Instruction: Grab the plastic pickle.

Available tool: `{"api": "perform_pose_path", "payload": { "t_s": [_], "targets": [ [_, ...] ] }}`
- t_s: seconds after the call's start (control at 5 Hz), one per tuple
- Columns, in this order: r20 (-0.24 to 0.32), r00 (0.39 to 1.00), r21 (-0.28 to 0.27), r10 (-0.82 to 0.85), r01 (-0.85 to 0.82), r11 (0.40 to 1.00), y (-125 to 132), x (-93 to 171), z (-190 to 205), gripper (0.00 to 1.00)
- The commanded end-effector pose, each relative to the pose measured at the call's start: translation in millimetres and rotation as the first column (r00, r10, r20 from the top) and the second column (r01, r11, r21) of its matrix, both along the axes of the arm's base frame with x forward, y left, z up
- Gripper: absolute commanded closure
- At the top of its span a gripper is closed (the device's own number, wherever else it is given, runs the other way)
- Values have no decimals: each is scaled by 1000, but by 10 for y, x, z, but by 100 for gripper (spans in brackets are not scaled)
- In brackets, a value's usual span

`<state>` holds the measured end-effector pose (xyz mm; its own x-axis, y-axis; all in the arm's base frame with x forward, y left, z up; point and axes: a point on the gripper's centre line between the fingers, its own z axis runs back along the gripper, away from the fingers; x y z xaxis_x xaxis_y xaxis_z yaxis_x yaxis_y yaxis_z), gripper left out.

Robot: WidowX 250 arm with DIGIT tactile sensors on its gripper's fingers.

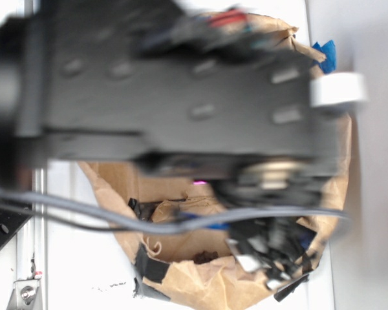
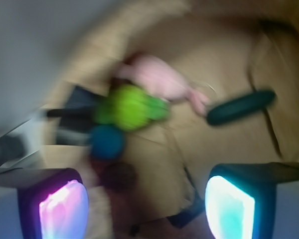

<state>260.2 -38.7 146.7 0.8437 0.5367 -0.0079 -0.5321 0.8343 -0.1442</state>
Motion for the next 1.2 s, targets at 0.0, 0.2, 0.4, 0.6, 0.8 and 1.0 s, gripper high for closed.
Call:
{"api": "perform_pose_path", "payload": {
  "t_s": [0.0, 0.2, 0.4, 0.6, 0.8, 1.0],
  "targets": [
    [68, 902, 88, 427, -432, 898, 80, -114, -10, 0],
    [105, 842, 94, 529, -538, 838, 194, -143, -18, 0],
    [105, 842, 94, 529, -538, 838, 194, -143, -18, 0],
    [105, 842, 94, 529, -538, 838, 194, -143, -18, 0],
    [105, 842, 94, 529, -538, 838, 194, -143, -18, 0],
    [105, 842, 94, 529, -538, 838, 194, -143, -18, 0]
  ]
}}
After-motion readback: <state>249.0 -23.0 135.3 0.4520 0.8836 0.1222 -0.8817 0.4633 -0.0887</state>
